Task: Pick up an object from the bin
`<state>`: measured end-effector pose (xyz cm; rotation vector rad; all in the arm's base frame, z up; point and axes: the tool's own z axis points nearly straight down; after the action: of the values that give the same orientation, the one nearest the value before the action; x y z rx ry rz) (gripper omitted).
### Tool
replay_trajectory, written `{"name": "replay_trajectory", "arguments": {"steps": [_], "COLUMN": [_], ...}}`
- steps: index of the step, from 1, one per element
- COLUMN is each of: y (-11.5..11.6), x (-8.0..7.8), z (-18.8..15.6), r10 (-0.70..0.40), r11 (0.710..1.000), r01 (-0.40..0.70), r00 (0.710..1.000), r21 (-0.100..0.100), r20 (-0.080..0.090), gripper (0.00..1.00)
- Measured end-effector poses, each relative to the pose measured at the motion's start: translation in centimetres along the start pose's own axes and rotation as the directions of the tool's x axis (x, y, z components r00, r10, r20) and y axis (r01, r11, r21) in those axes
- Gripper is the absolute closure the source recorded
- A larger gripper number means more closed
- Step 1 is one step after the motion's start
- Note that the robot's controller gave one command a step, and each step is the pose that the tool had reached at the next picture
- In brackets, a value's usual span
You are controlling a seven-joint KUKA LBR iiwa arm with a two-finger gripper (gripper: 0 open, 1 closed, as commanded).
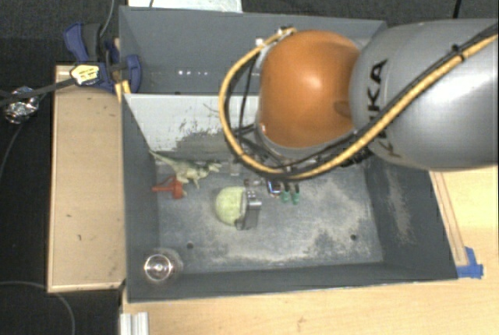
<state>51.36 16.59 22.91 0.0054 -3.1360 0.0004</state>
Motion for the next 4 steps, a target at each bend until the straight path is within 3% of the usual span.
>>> {"name": "replay_trajectory", "arguments": {"steps": [1,2,3,4], "y": [-0.1,-1.1,-2.4,-3.2], "x": [-0.1,-1.3,-0.9,-2.1], "z": [-0.5,2.5,7.5,9.7], "r10": [0.005,0.04,0.009,0.084], "r11": [1.0,0.999,1.0,0.996], "r01": [-0.005,-0.04,-0.009,-0.084], "r00": [1.0,0.999,1.0,0.996], "r21": [-0.002,-0.005,-0.002,-0.005], "r20": [0.008,0.014,0.009,0.012], "gripper": [0.0,0.0,0.0,0.0]}}
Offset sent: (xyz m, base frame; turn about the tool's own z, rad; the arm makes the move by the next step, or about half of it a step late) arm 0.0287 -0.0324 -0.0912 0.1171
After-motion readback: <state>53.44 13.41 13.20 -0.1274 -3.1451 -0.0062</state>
